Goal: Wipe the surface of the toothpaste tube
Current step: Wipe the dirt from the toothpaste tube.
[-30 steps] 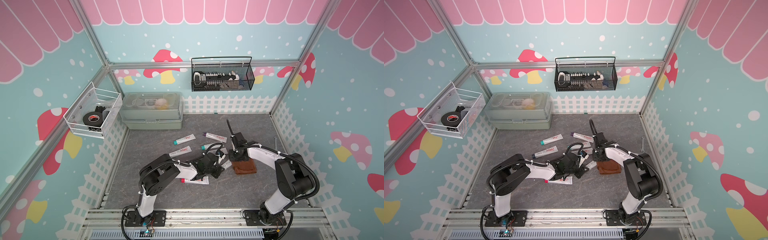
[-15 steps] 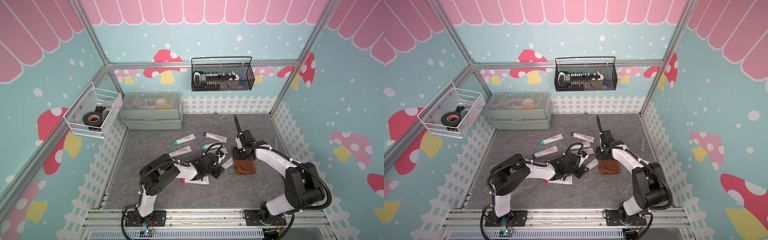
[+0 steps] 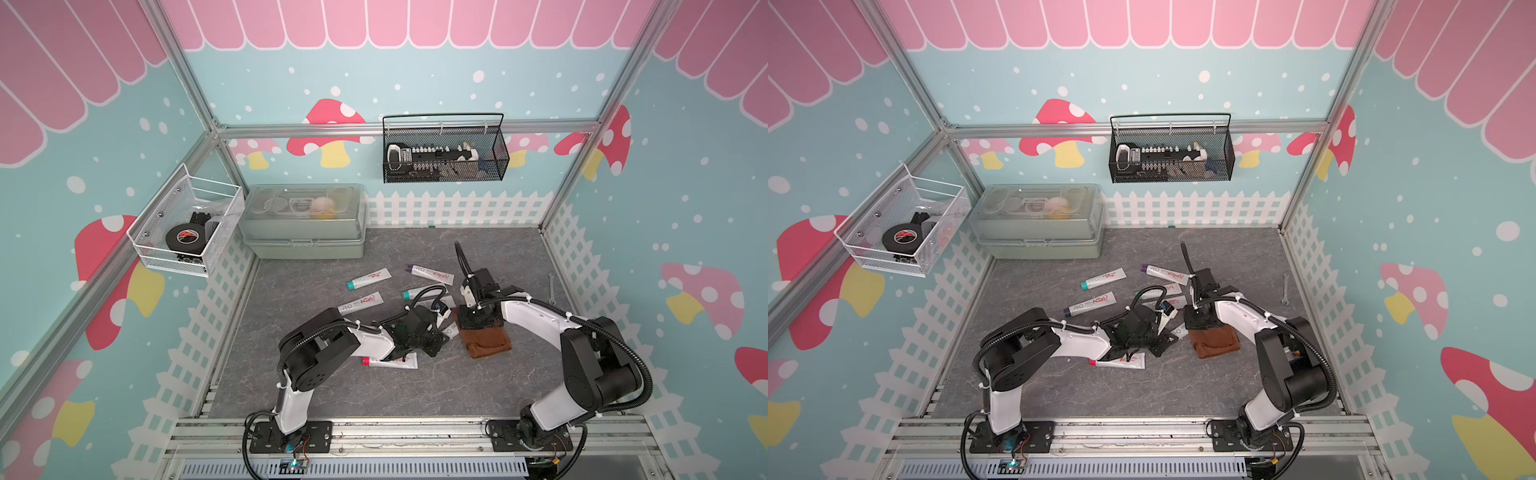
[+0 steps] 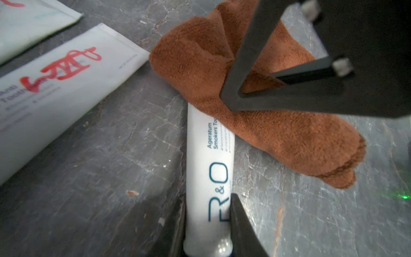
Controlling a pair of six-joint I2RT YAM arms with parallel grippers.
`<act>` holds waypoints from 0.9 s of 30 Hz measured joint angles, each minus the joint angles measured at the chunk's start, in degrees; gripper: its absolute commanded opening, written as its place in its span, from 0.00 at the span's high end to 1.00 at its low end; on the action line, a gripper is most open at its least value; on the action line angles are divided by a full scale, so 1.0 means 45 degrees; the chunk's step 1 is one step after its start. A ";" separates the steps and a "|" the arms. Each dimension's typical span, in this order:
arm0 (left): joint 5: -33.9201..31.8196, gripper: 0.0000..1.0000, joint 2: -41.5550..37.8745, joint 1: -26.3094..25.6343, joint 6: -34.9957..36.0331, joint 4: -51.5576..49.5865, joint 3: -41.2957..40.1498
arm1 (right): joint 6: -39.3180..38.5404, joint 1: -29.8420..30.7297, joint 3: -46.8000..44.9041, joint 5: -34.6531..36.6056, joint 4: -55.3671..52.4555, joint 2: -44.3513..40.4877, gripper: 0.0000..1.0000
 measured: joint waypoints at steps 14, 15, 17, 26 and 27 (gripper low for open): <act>-0.0005 0.83 0.0000 0.0000 -0.0141 0.0053 -0.0015 | -0.0019 0.0393 0.1919 0.2885 -0.1088 0.1899 0.91; -0.0005 0.83 0.0000 0.0000 -0.0160 0.0063 -0.0019 | -0.0019 0.0374 0.1982 0.3060 -0.1078 0.1982 0.91; -0.0005 0.83 0.0000 0.0000 -0.0165 0.0078 -0.0024 | -0.0024 0.0301 0.2016 0.3264 -0.1025 0.2050 0.91; 0.0015 0.83 0.0000 0.0000 -0.0160 0.0146 -0.0073 | -0.0073 -0.0879 0.0903 0.1919 -0.0748 0.0355 0.91; 0.0019 0.83 0.0000 0.0000 -0.0165 0.0146 -0.0073 | -0.0068 -0.0913 0.0855 0.1588 -0.0801 0.0029 0.91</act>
